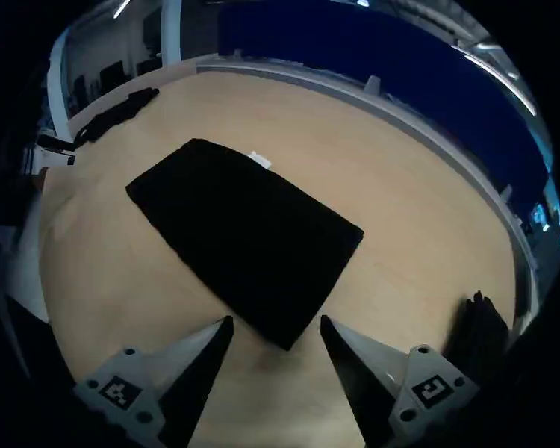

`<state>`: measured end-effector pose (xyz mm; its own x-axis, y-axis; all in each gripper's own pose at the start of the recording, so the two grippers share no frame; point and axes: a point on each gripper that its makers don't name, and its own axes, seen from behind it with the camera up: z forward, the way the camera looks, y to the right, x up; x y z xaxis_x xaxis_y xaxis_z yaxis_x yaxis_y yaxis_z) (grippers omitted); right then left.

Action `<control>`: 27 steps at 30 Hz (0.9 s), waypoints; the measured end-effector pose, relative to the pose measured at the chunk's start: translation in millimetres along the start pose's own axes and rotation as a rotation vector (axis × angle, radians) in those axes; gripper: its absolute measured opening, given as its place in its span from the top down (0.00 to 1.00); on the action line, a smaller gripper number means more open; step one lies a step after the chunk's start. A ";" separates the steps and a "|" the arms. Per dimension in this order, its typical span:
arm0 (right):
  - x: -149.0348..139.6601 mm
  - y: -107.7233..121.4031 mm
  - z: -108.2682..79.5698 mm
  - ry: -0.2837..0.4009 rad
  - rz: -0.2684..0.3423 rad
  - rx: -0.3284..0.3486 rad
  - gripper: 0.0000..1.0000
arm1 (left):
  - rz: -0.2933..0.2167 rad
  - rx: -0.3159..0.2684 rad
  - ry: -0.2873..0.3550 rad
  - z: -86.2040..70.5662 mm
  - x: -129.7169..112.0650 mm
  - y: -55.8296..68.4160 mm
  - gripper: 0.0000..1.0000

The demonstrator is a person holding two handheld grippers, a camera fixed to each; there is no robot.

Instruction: Fold towel

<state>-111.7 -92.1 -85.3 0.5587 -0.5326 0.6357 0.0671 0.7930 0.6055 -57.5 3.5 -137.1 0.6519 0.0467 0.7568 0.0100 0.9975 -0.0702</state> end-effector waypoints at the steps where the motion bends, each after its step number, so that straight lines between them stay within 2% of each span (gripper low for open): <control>1: -2.2 0.4 -0.2 -0.004 -0.002 0.001 0.16 | 0.002 -0.001 0.000 0.0 -0.1 0.4 0.02; 4: -7.7 1.7 -0.5 -0.016 -0.007 0.004 0.25 | 0.005 -0.002 0.000 -0.2 -0.5 1.3 0.03; 10: -13.6 4.7 1.2 -0.028 -0.005 0.003 0.50 | 0.006 -0.003 -0.001 -0.4 -1.4 1.8 0.03; 14: -16.2 5.6 1.8 -0.035 -0.008 0.006 0.54 | 0.004 -0.004 -0.001 -1.2 -1.4 1.4 0.03; 20: -20.1 5.8 1.6 -0.043 -0.017 0.008 0.74 | 0.004 -0.002 -0.001 -0.6 -1.6 -0.6 0.03; 27: -20.9 3.7 3.3 -0.039 -0.015 0.014 0.89 | 0.008 -0.004 -0.003 2.1 -2.2 0.4 0.02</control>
<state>-125.8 -79.0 -94.8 0.5251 -0.5555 0.6447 0.0637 0.7811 0.6211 -60.5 3.9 -137.4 0.6495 0.0552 0.7584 0.0078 0.9968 -0.0792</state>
